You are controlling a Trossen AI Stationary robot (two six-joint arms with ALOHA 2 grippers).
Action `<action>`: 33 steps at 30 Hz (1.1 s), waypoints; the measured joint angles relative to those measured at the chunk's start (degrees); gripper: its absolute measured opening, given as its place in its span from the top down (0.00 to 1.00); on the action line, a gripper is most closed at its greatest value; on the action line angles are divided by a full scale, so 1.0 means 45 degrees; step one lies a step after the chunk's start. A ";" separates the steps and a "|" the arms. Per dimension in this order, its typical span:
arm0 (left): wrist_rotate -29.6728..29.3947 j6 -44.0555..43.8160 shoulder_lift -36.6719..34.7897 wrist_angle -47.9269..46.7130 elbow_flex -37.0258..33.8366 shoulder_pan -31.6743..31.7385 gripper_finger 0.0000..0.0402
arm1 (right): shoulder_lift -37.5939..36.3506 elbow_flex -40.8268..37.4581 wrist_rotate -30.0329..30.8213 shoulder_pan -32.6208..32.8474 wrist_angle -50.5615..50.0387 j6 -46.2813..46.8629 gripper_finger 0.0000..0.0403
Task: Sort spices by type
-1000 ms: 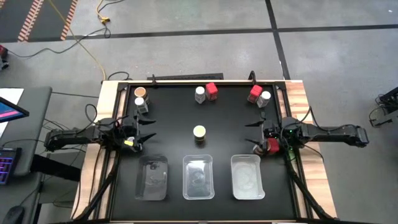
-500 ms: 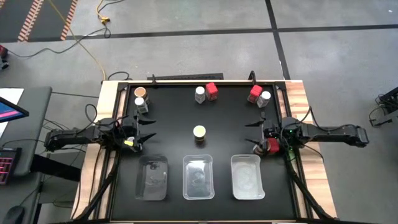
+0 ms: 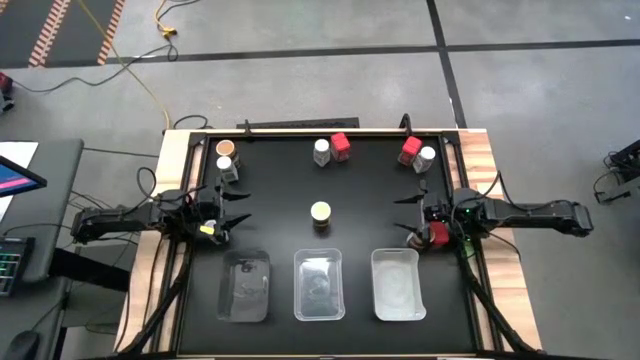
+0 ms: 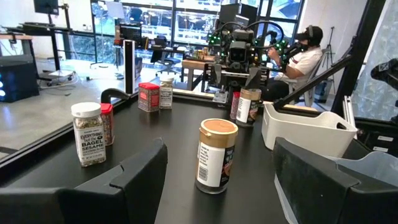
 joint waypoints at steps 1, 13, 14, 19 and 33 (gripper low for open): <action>0.0003 -0.0040 0.0001 0.0000 0.0000 -0.0002 0.30 | 0.0000 0.0000 0.0000 0.0000 -0.0004 0.0000 0.10; -0.1160 -0.2065 0.0009 0.0193 0.0022 -0.0002 0.30 | 0.0000 0.0000 0.0000 -0.0003 -0.0001 0.0000 0.10; -0.1547 -0.2183 0.0009 0.0198 0.0117 0.0002 0.30 | -0.0003 0.0000 0.0000 0.0001 -0.0003 0.0000 0.10; -0.2857 -0.1311 0.0111 0.0165 0.0476 0.0002 0.30 | 0.0000 0.0000 0.0000 0.0001 -0.0004 0.0000 0.10; -0.3487 -0.0693 0.0111 0.0376 0.0510 0.0002 0.30 | -0.0003 0.0000 0.0000 -0.0003 0.0001 0.0000 0.10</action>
